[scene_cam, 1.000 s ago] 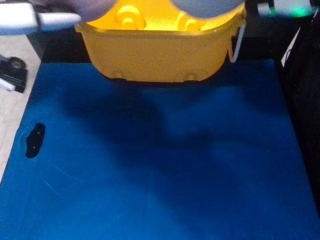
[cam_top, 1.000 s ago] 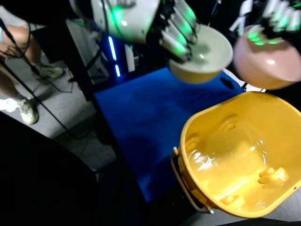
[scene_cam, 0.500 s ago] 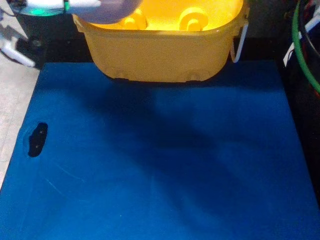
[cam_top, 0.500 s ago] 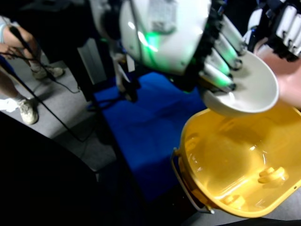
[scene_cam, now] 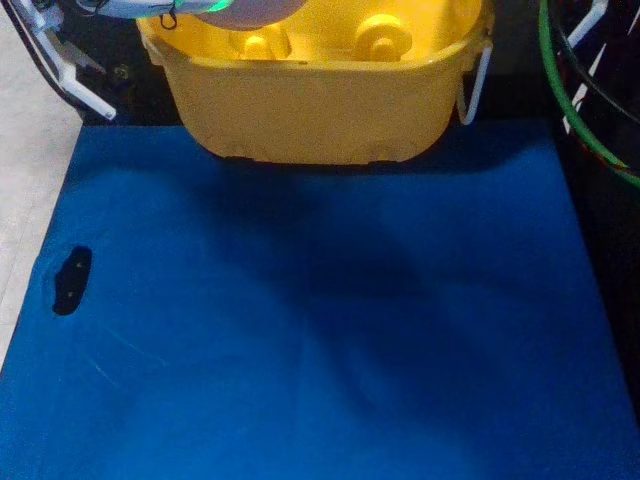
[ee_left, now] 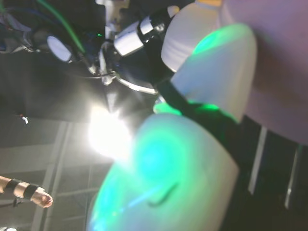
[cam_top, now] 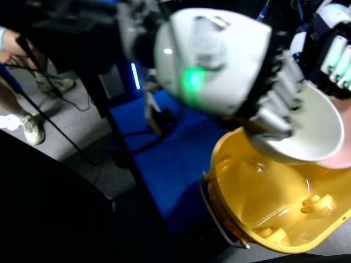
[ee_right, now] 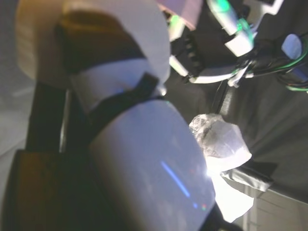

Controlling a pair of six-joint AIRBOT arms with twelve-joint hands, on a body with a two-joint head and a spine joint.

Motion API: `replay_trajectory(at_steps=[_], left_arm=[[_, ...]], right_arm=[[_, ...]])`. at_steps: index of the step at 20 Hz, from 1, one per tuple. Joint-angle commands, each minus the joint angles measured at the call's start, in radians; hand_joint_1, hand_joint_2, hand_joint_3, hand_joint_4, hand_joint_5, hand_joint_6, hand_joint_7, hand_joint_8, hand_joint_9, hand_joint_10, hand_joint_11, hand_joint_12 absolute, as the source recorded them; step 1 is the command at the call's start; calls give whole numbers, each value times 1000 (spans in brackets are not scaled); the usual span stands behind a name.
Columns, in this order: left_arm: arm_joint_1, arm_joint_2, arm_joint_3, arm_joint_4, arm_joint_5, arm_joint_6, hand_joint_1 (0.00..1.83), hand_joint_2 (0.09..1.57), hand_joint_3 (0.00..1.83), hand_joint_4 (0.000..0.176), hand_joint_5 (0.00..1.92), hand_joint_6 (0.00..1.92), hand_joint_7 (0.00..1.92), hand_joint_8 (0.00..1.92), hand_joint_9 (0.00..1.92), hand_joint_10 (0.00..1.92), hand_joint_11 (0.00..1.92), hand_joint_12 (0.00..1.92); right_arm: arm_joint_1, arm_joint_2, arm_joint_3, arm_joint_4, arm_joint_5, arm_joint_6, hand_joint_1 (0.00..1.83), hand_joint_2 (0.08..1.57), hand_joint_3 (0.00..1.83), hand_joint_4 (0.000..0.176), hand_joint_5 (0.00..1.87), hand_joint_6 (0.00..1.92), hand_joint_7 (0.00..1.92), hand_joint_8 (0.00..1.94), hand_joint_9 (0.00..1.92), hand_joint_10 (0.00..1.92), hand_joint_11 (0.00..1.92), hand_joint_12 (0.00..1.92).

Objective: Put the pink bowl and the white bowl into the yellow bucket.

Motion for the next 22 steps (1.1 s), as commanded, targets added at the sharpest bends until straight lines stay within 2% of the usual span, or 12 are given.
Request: replay_trajectory(at_steps=[1, 6, 9, 10, 11, 12, 13, 14, 15, 17, 20, 22], left_arm=[[-16, -10, 10, -63, 108, -15, 1362, 1188, 0, 0, 753, 1089, 790, 1299, 867, 1423, 813, 1510], [-16, -57, 71, -74, 74, -19, 1360, 1198, 0, 0, 734, 1059, 775, 1364, 849, 1442, 853, 1467], [-16, -84, 110, -78, 55, -38, 1359, 1198, 0, 0, 728, 1104, 779, 1324, 849, 1451, 815, 1481], [-16, -94, 125, -79, 47, -47, 1355, 1201, 0, 0, 720, 1128, 786, 1311, 829, 1467, 761, 1530], [-16, -99, 135, -79, 41, -55, 1352, 1204, 1, 0, 701, 1167, 791, 1297, 819, 1463, 713, 1536], [-16, -101, 140, -80, 39, -58, 1215, 1219, 2, 0, 683, 1293, 850, 1298, 698, 1204, 536, 1595], [-16, -101, 141, -81, 34, -58, 1028, 1165, 0, 0, 595, 756, 700, 599, 508, 1006, 204, 1653], [-15, -103, 143, -83, 33, -58, 977, 1139, 0, 0, 610, 453, 694, 424, 437, 971, 113, 1654], [-15, -103, 145, -85, 30, -58, 854, 1135, 0, 0, 584, 203, 617, 153, 305, 817, 4, 1554], [-14, -105, 149, -89, 28, -58, 817, 1132, 0, 0, 563, 83, 568, 24, 252, 703, 0, 1445], [-10, -106, 152, -96, 28, -58, 766, 1131, 0, 0, 528, 12, 424, 0, 244, 301, 0, 1173], [-3, -107, 154, -108, 29, -58, 767, 1115, 0, 0, 525, 4, 356, 3, 190, 138, 0, 948]], right_arm=[[26, -2, 5, -34, -110, 4, 1481, 1185, 1, 0, 718, 1381, 783, 1129, 832, 1182, 611, 1690], [26, -14, 23, -34, -101, 4, 1475, 1214, 0, 0, 695, 1453, 703, 1240, 762, 1274, 571, 1726], [26, -33, 42, -34, -96, 4, 1473, 1218, 2, 0, 693, 1458, 695, 1248, 746, 1302, 555, 1726], [26, -35, 44, -34, -95, 4, 1362, 1166, 0, 0, 857, 1289, 818, 1109, 827, 1277, 633, 1452], [26, -35, 43, -34, -95, 4, 1245, 1148, 0, 0, 912, 1194, 892, 1060, 797, 1072, 640, 1403], [26, -36, 43, -34, -95, 4, 1200, 1034, 0, 0, 703, 813, 721, 727, 681, 860, 543, 1351], [26, -36, 43, -34, -95, 4, 1102, 988, 0, 0, 608, 474, 621, 257, 525, 489, 277, 1338], [26, -35, 43, -34, -95, 4, 1056, 981, 0, 0, 587, 376, 593, 116, 486, 344, 122, 1357], [26, -35, 43, -34, -95, 4, 919, 988, 0, 0, 531, 236, 461, 5, 323, 78, 4, 1004], [26, -35, 40, -34, -95, 4, 888, 995, 2, 0, 516, 188, 408, 0, 272, 21, 0, 792], [25, -34, 36, -34, -96, 4, 894, 997, 0, 0, 515, 143, 372, 0, 248, 3, 0, 799], [25, -29, 30, -34, -96, 4, 870, 996, 0, 0, 482, 104, 333, 0, 215, 0, 0, 779]])
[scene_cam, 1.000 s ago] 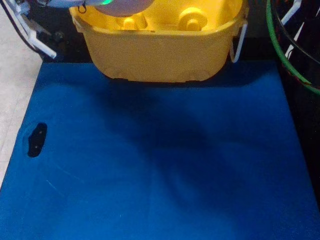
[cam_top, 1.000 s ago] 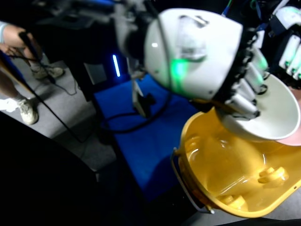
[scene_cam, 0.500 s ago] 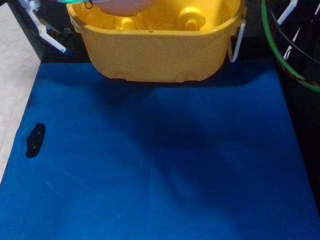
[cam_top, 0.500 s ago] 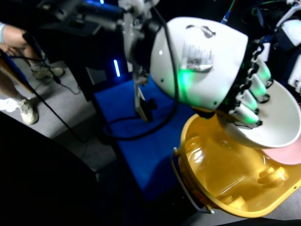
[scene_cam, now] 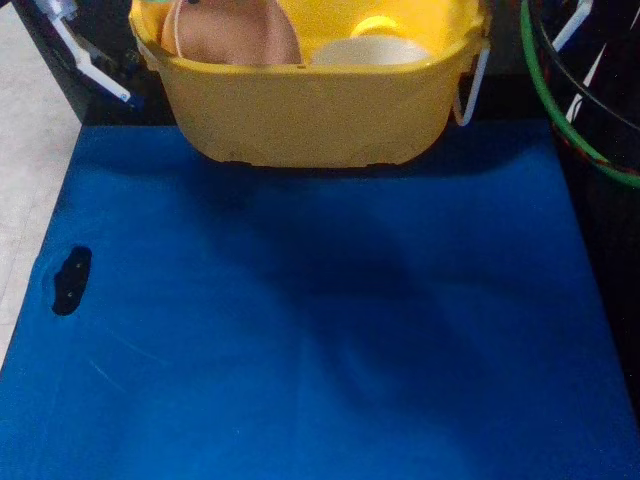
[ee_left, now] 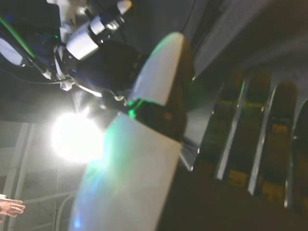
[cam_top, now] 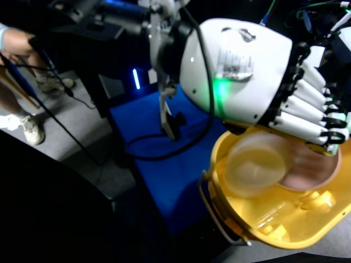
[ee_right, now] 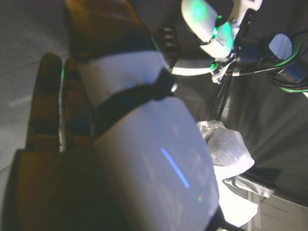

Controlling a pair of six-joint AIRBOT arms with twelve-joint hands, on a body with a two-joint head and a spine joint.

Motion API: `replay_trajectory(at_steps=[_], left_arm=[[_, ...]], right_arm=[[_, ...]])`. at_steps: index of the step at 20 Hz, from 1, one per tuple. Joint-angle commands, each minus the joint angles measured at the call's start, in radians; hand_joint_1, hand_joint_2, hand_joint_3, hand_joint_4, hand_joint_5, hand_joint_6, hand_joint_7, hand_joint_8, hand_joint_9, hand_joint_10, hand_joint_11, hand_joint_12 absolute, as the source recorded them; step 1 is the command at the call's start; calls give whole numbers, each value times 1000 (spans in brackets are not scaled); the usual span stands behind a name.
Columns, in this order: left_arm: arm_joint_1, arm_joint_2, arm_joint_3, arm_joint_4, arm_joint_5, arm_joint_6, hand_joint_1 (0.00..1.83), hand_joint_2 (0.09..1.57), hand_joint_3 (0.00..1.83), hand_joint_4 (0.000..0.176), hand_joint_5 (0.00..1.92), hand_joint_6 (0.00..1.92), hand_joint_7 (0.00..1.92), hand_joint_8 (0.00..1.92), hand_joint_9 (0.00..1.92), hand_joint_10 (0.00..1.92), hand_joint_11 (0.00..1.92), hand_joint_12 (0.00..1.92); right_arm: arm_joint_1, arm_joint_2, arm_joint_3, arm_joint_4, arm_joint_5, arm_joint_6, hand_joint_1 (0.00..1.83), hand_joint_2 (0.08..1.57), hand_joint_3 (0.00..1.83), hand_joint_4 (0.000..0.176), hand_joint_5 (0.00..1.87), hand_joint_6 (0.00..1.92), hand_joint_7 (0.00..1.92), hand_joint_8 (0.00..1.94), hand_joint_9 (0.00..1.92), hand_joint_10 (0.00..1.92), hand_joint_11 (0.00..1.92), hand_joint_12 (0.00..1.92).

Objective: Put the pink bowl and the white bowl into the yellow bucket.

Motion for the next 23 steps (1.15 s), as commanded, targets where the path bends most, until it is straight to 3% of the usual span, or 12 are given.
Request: replay_trajectory(at_steps=[1, 4, 6, 8, 9, 10, 11, 12, 13, 17, 21, 23], left_arm=[[-6, -5, 5, -54, 101, -11, 758, 1111, 0, 0, 512, 1, 333, 0, 177, 89, 0, 873], [1, 1, -1, -80, 138, -11, 749, 1095, 0, 0, 415, 0, 265, 0, 139, 26, 0, 751], [26, 24, -26, -143, 215, -11, 760, 1097, 0, 0, 373, 0, 236, 0, 161, 25, 0, 772], [88, 69, -78, -255, 373, -12, 794, 1099, 0, 0, 396, 9, 275, 7, 258, 42, 0, 1249], [137, 95, -108, -327, 480, -18, 769, 1096, 0, 7, 361, 2, 286, 6, 263, 42, 0, 1368], [179, 114, -123, -342, 548, -30, 787, 1097, 0, 0, 362, 3, 313, 12, 289, 60, 0, 1454], [222, 135, -140, -342, 644, -55, 793, 1123, 7, 0, 318, 0, 301, 4, 285, 62, 0, 1509], [233, 144, -144, -342, 696, -88, 798, 1125, 7, 0, 316, 0, 300, 3, 284, 63, 0, 1517], [254, 152, -147, -342, 761, -139, 768, 1156, 11, 0, 260, 0, 303, 1, 301, 72, 0, 1508], [292, 180, -181, -342, 940, -166, 852, 1178, 3, 43, 185, 1, 263, 2, 337, 51, 0, 1367], [367, 286, -306, -342, 1126, -128, 994, 1208, 21, 161, 74, 0, 161, 0, 322, 6, 3, 1474], [420, 320, -362, -342, 1207, -79, 1129, 1198, 2, 121, 364, 72, 475, 49, 319, 21, 0, 1269]], right_arm=[[24, 6, -5, -34, -123, 1, 848, 993, 0, 0, 460, 92, 316, 0, 201, 0, 0, 776], [25, 34, -25, -34, -153, 36, 719, 972, 0, 0, 305, 8, 174, 1, 27, 2, 0, 45], [25, 93, -79, -34, -223, 125, 677, 956, 0, 0, 170, 0, 60, 0, 0, 0, 0, 0], [22, 186, -165, -34, -341, 209, 713, 978, 3, 0, 175, 3, 107, 20, 21, 9, 0, 0], [20, 241, -218, -34, -411, 210, 756, 933, 0, 39, 186, 8, 177, 38, 42, 15, 0, 0], [13, 283, -257, -34, -463, 210, 787, 967, 1, 19, 93, 0, 136, 14, 13, 2, 0, 0], [-4, 344, -314, -34, -549, 209, 813, 939, 0, 63, 107, 21, 180, 29, 71, 29, 42, 20], [-27, 395, -355, -34, -621, 209, 825, 925, 0, 67, 126, 8, 200, 21, 98, 10, 8, 165], [-72, 453, -404, -34, -743, 228, 943, 937, 3, 99, 95, 10, 222, 3, 144, 10, 0, 607], [-314, 480, -331, -34, -1092, 801, 1162, 1061, 49, 65, 0, 0, 148, 0, 106, 10, 0, 690], [-435, 473, -362, -34, -1264, 859, 1192, 974, 2, 109, 141, 45, 275, 25, 201, 36, 0, 1123], [-534, 469, -381, -30, -1396, 859, 1240, 1026, 24, 72, 0, 0, 263, 5, 206, 35, 0, 1090]])
